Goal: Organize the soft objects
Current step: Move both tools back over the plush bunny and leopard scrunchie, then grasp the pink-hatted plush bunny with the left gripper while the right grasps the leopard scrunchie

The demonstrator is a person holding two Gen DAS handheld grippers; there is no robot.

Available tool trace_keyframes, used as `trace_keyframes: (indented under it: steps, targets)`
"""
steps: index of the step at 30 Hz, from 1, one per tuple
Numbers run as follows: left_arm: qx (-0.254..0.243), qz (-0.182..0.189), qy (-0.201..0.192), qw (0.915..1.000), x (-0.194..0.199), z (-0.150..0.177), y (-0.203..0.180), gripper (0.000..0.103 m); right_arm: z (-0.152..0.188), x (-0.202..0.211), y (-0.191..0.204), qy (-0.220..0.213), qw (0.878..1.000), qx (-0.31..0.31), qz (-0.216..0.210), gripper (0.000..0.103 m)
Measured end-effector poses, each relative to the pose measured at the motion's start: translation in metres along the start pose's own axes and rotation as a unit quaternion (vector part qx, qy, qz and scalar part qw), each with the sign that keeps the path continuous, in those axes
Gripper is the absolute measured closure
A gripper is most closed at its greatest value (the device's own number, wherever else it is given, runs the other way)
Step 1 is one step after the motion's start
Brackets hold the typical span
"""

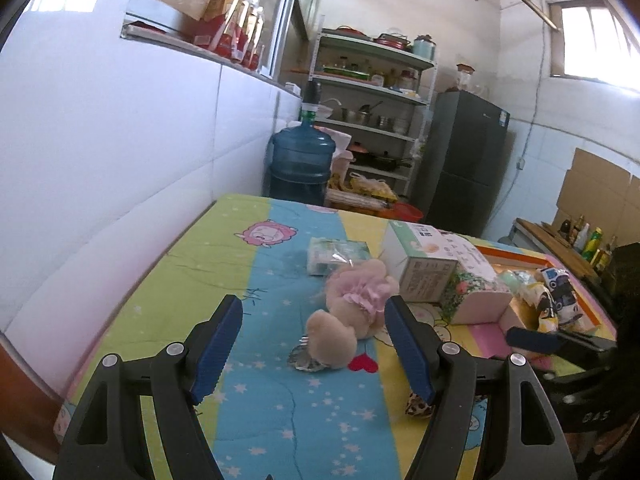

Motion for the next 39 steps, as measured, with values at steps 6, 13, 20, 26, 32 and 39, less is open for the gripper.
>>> trace_keyframes:
  steps: [6,13,20,26,32,39]
  targets:
    - [-0.030,0.029,0.011,0.9991,-0.007,0.004,-0.004,0.028,0.010,-0.019,0.007,0.021,1.000,0.002,-0.004,0.026]
    - [-0.081,0.073,0.031,0.9935,-0.028,0.007,-0.023,0.028,0.014,-0.035,0.004,0.035,0.999,-0.008,-0.003,0.026]
    - [-0.122,0.091,0.082,0.9849,-0.068,0.015,-0.033,0.028,0.017,-0.048,0.002,0.049,0.999,-0.011,-0.004,0.026]
    - [-0.124,0.103,0.115,0.9801,-0.089,0.024,-0.036,0.028,0.017,-0.054,-0.003,0.054,0.998,-0.020,-0.006,0.026]
    - [-0.121,0.125,0.123,0.9771,-0.089,0.026,-0.041,0.044,0.018,-0.060,-0.005,0.062,0.998,-0.022,-0.008,0.026]
    - [-0.115,0.125,0.146,0.9746,-0.096,0.031,-0.039,0.046,0.019,-0.064,-0.005,0.063,0.998,-0.017,-0.007,0.026]
Point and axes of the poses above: each gripper's, at about its wrist camera, not at the fingertips, and x roughly against the way its jaws point, y to its left, z to its underside, the point moved 5 cm from there along -x, roughly the way its jaws point, and after that the axes turned 9 degrees about -y, right-handed, at the moved point
